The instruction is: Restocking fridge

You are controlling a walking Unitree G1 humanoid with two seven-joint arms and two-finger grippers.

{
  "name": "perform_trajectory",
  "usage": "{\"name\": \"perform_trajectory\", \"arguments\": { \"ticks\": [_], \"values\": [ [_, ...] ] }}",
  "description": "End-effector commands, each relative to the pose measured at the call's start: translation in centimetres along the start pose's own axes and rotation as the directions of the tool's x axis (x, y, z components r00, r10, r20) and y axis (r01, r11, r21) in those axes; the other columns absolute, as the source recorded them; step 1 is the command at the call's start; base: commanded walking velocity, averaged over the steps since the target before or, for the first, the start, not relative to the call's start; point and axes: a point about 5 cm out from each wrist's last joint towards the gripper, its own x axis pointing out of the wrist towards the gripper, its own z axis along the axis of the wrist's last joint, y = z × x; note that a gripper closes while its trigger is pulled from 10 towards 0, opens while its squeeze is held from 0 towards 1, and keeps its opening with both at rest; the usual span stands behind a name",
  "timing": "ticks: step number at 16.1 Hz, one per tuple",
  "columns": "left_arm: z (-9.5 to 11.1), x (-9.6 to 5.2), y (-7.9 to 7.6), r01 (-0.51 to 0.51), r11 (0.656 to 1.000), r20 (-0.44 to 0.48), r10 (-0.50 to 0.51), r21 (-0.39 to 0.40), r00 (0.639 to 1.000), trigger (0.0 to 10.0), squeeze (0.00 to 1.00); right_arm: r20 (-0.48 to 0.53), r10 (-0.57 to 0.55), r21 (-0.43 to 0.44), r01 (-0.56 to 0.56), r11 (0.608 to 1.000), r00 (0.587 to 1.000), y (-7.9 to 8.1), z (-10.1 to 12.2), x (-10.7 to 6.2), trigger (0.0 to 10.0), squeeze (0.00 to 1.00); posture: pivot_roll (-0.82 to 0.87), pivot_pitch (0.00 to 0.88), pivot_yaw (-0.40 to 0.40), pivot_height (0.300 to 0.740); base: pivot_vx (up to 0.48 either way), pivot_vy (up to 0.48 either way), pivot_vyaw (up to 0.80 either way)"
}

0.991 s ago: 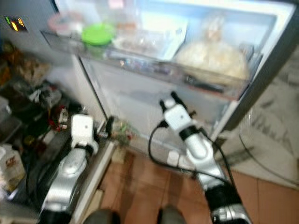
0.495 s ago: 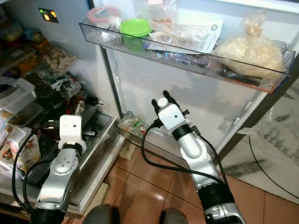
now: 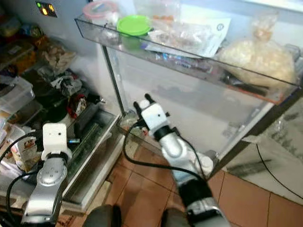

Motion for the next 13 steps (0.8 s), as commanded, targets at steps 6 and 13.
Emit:
{"name": "perform_trajectory", "arguments": {
  "ticks": [6, 13],
  "values": [
    [0.3, 0.0, 0.4, -0.042, 0.999, -0.001, 0.042, 0.005, 0.999, 10.0, 0.0, 0.026, -0.029, 0.049, 0.028, 0.998, 0.999, -0.6, 0.5, 1.3, 10.0, 0.0, 0.11, 0.104, 0.004, 0.74, 0.0, 0.0, 0.0],
    [0.4, -2.4, 0.2, 0.011, 1.0, 0.008, -0.011, 0.001, 1.0, 10.0, 0.0, -0.068, -0.083, 0.176, 0.094, 0.98, 0.994, 0.5, -1.2, 1.4, 10.0, 0.0, 0.16, 0.182, 0.0, 0.74, 0.0, 0.0, 0.0]
  ]
}}
